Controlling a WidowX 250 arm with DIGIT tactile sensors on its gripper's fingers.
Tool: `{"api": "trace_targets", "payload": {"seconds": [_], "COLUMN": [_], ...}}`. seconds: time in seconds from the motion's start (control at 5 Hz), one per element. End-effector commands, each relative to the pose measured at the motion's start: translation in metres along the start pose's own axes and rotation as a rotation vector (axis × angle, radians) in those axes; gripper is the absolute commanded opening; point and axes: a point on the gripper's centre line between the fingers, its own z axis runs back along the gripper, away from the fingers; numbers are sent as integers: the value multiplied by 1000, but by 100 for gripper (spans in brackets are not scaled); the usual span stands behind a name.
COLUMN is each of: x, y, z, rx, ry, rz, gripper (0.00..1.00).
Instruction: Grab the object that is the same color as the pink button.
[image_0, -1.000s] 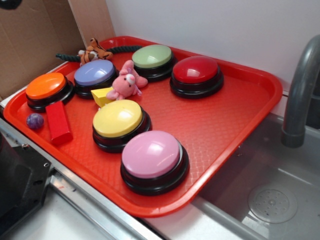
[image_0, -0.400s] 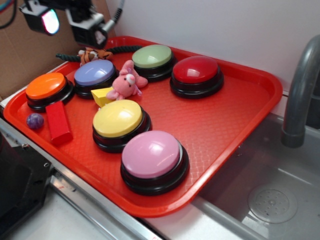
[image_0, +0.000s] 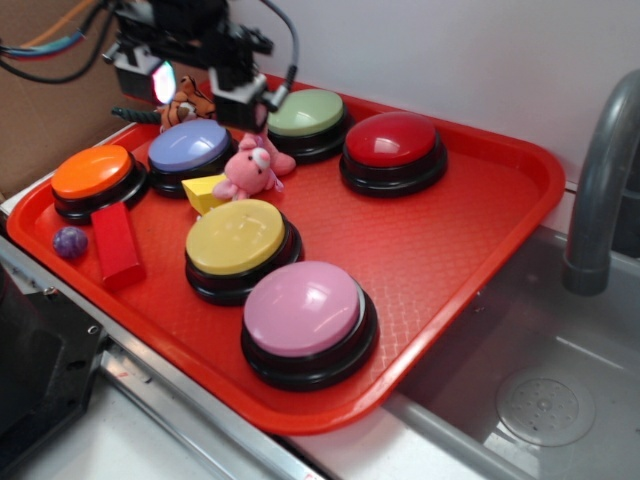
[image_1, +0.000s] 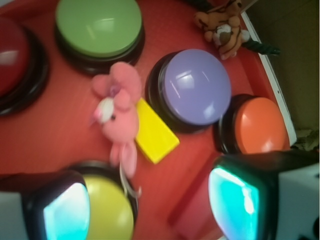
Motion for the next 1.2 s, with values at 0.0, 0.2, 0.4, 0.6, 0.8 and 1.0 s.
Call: {"api": "trace_targets", "payload": {"seconds": [0.0,0.2,0.4,0.6,0.8,1.0], "x": [28,33,32,27,24,23], "y": [5,0,-12,-22,-31,-31], "z": [-35,-53,-58,-54,-55,-59], "rx": [-54,-24,-56,-60,-35,-18], "ry": [4,18,13,-1,-16,-14], "rz": [35,44,11,-4,-5,0], "gripper": [100,100,100,100,100,3]}}
